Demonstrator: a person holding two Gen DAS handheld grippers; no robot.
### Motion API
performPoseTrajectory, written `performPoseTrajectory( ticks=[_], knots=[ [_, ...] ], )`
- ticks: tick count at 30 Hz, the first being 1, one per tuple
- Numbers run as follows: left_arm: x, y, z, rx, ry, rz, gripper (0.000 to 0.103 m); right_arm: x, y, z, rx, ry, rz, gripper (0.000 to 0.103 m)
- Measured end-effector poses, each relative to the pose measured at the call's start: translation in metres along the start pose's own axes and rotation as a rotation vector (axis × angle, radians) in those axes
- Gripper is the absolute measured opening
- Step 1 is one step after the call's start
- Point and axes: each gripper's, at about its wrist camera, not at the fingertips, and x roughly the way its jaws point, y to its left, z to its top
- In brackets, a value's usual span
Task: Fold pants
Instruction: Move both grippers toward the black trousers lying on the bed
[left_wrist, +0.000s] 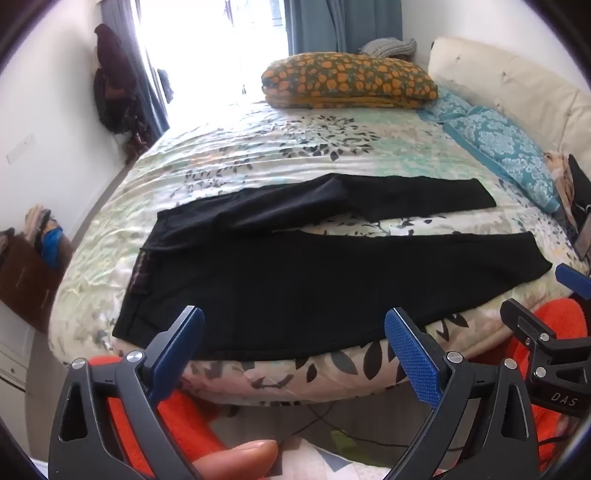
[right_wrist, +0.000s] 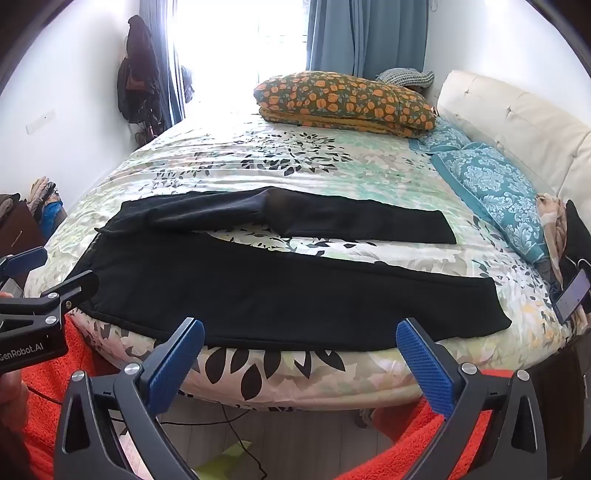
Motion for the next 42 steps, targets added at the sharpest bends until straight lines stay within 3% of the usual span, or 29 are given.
performPoseTrajectory(
  ticks=[4,16,33,42],
  knots=[
    [-0.005,0.000,-0.001,0.009,-0.024,0.004,0.099,-0.001,-0.002,0.001,0.001,-0.005,0.002,0.103],
    [0.010,-0.006,-0.007,0.018,0.048,0.003,0.099,0.001,0.004,-0.003,-0.013,0.006,-0.003,0.103],
    [0.021,-0.003,-0.009,0.003,0.073,-0.003,0.099,0.006,0.002,-0.003,-0.006,0.013,-0.010,0.103],
    [0.037,-0.001,0.006,-0.018,0.074,-0.027,0.099,0.017,0.000,0.003,0.015,0.003,0.043,0.103]
  ],
)
